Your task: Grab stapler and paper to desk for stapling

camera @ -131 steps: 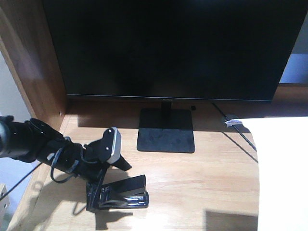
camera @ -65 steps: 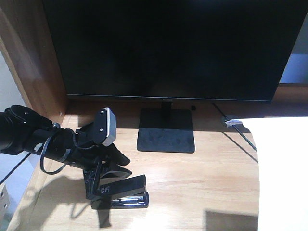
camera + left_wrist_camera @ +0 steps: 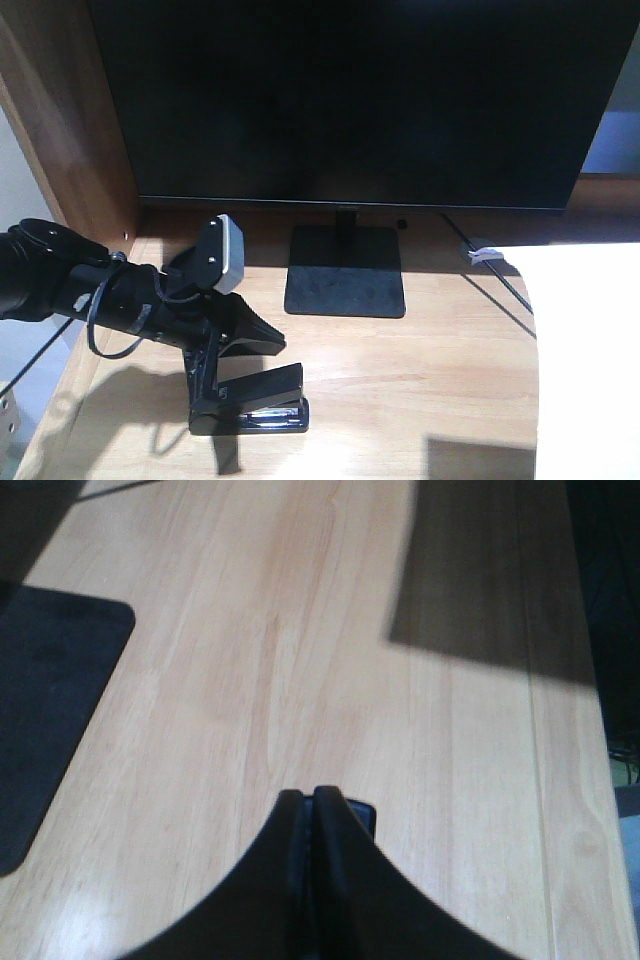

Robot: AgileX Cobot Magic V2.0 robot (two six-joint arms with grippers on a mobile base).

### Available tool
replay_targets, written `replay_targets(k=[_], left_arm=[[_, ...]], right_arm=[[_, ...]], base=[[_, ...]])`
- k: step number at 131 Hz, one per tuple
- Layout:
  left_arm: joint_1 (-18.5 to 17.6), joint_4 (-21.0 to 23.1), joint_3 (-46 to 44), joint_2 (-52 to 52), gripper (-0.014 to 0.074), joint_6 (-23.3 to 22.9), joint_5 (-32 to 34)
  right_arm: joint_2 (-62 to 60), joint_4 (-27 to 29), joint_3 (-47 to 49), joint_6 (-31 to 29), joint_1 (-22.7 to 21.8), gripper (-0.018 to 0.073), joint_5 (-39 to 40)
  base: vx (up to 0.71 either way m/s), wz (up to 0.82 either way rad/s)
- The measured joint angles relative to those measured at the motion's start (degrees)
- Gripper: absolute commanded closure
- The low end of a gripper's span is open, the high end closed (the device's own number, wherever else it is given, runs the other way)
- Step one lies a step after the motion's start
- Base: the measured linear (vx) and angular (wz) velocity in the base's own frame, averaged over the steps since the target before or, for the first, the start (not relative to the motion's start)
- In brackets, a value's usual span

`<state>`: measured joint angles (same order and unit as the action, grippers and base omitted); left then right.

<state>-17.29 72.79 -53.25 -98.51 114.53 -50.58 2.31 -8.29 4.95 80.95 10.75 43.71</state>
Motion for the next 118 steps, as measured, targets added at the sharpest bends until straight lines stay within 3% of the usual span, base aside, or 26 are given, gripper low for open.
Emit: replay_targets(k=[35,118], left_arm=[[-1.85,0.59,0.0,-2.54,0.0604,1.61,0.88],[-1.91,0.62,0.0,-5.39,0.0603,1.72,2.81]], right_arm=[[0.0,0.0,0.0,0.0,0.0,0.0566,0.0],[0.0,0.0,0.0,0.0,0.0,0.0566,0.0]], base=[[0.0,0.0],[0.0,0.0]])
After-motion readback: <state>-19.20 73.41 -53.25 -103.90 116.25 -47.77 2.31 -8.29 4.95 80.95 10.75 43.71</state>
